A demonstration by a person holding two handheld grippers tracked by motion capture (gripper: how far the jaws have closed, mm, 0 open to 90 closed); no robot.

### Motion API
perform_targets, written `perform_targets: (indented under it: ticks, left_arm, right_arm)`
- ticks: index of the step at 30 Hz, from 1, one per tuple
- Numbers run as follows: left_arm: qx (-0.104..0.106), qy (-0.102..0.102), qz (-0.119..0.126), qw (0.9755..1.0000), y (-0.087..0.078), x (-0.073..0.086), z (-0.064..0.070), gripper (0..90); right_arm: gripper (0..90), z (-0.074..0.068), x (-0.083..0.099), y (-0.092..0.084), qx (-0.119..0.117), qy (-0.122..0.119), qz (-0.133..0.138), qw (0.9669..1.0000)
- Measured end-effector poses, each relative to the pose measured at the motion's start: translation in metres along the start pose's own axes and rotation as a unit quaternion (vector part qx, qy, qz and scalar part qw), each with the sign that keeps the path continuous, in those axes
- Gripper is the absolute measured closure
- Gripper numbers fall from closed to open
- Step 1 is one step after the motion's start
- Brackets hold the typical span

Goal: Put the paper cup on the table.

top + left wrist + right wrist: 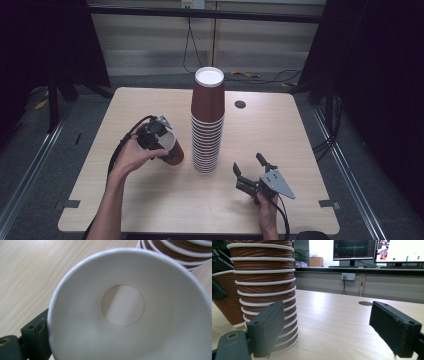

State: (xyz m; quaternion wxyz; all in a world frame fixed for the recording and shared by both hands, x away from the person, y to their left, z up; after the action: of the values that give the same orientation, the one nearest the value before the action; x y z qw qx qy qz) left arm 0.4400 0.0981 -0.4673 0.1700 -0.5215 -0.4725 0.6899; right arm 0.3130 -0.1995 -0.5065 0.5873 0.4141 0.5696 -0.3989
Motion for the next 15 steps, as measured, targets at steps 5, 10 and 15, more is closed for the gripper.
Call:
perform_targets:
  ticks: [5, 10, 15]
  left_arm:
    - [0.001, 0.002, 0.003, 1.0000, 0.006, -0.002, 0.002, 4.0]
    - [0.008, -0.010, 0.022, 0.9997, 0.010, 0.000, 0.001, 4.1]
    - [-0.004, -0.011, 0.039, 0.9992, 0.013, 0.005, 0.001, 7.0]
  right_arm:
    - [12.7, 0.000, 0.000, 0.000, 0.000, 0.000, 0.000, 1.0000]
    - [12.7, 0.000, 0.000, 0.000, 0.001, 0.000, 0.000, 1.0000]
    - [12.7, 0.000, 0.000, 0.000, 0.001, 0.000, 0.000, 1.0000]
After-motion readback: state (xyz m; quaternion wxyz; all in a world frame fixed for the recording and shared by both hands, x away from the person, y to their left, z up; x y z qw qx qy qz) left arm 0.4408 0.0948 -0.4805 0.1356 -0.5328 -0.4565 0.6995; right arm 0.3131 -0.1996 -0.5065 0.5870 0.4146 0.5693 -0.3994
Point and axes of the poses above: each handheld gripper's, and its own axes: y roughly forward along the jaws, x roughly out of its underside, z roughly to its right, the point moved 5 cm from there along y, roughly forward along the jaws, and after that the axes turned 3 degrees about z, right-handed, at the moved point
